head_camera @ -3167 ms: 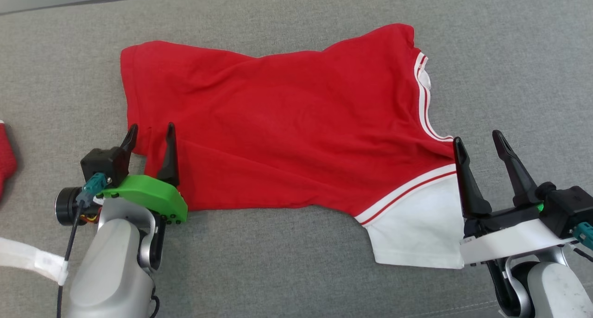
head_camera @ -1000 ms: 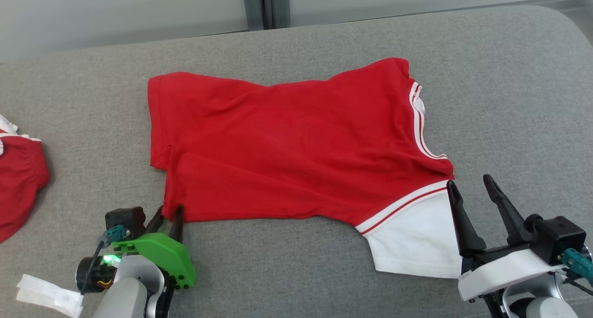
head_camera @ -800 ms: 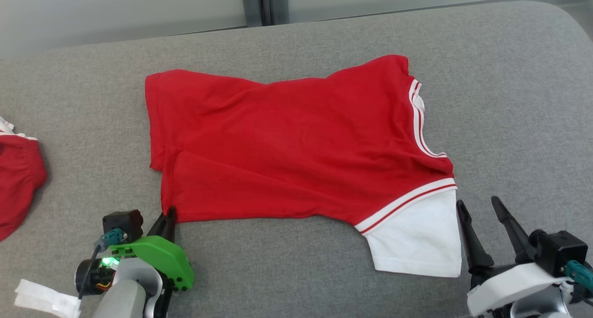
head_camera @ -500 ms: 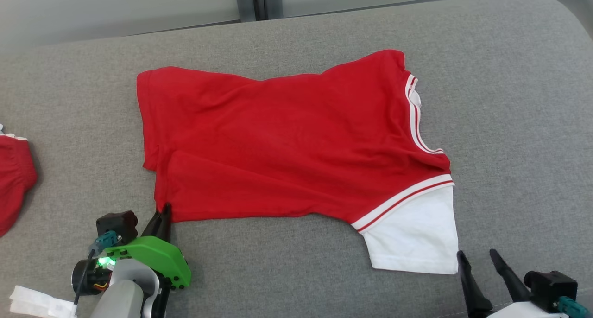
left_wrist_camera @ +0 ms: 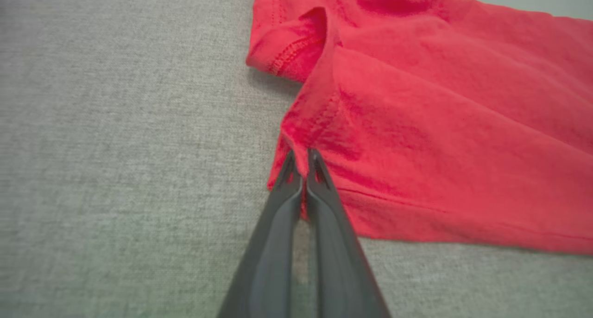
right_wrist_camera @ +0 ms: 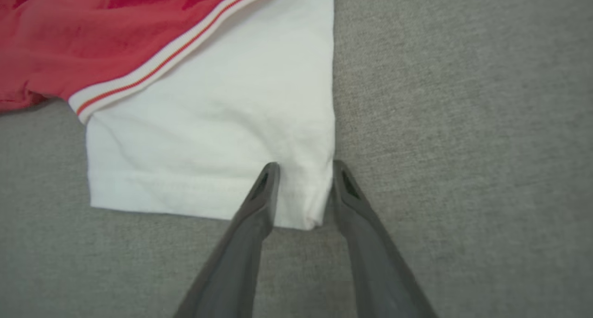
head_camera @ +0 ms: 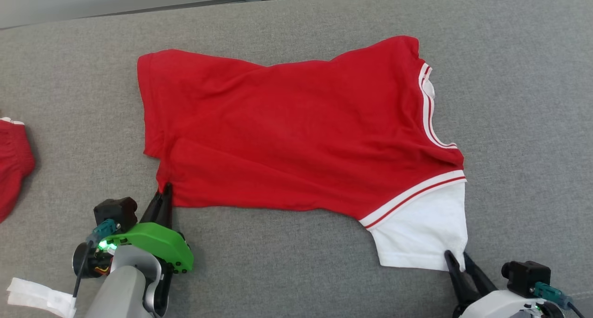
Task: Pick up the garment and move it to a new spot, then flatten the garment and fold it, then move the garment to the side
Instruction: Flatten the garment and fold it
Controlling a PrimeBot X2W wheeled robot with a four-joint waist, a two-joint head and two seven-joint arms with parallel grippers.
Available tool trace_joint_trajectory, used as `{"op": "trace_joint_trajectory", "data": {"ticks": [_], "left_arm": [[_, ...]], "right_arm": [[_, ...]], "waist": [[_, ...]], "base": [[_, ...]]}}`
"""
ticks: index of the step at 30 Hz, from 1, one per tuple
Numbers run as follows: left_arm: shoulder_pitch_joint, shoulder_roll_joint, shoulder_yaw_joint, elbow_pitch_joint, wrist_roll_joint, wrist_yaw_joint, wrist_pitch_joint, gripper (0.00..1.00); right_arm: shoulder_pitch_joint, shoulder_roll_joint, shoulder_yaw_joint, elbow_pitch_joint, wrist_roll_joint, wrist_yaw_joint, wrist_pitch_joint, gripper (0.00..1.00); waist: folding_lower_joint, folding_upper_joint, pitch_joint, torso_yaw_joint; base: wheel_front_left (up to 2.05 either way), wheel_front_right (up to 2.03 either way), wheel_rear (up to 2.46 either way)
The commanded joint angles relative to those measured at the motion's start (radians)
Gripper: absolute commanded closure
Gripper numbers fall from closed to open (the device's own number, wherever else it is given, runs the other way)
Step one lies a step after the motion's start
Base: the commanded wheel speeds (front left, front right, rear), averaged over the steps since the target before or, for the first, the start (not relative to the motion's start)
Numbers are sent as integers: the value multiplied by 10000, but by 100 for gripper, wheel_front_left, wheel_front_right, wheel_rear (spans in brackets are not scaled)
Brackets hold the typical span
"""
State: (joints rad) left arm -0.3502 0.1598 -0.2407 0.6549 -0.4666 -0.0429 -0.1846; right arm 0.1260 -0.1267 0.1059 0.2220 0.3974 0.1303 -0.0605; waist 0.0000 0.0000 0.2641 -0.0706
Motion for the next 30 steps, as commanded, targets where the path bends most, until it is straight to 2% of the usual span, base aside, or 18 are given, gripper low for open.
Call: {"op": "trace_joint_trajectory", "data": {"ticks": [1, 7, 13, 23, 30], "left_arm": [[16, 101, 70, -35, -60, 104, -94, 100], [240, 281, 237, -1339, 151, 330, -526, 100], [438, 527, 389, -3998, 359, 557, -675, 100], [-547, 1577, 453, -8219, 1130, 1065, 906, 100], [-2013, 2103, 512, -9841, 1382, 962, 2061, 100]], "right_arm": [[-115, 34, 238, 106, 73, 6, 79, 100], [-611, -416, 76, -939, -36, 3, -720, 100], [-1526, -983, -532, -2604, -479, 1, -1203, 100], [-3570, -1993, -2183, -5701, -1320, -3, -615, 100], [-5440, -2931, -2652, -6654, -1124, -3, 202, 100]], "waist": [[0, 0, 15, 13], [0, 0, -193, -5], [0, 0, -683, 56], [0, 0, -1487, 263], [0, 0, -1814, 387]], "base": [[0, 0, 0], [0, 0, 0], [0, 0, 0], [0, 0, 0], [0, 0, 0]]}}
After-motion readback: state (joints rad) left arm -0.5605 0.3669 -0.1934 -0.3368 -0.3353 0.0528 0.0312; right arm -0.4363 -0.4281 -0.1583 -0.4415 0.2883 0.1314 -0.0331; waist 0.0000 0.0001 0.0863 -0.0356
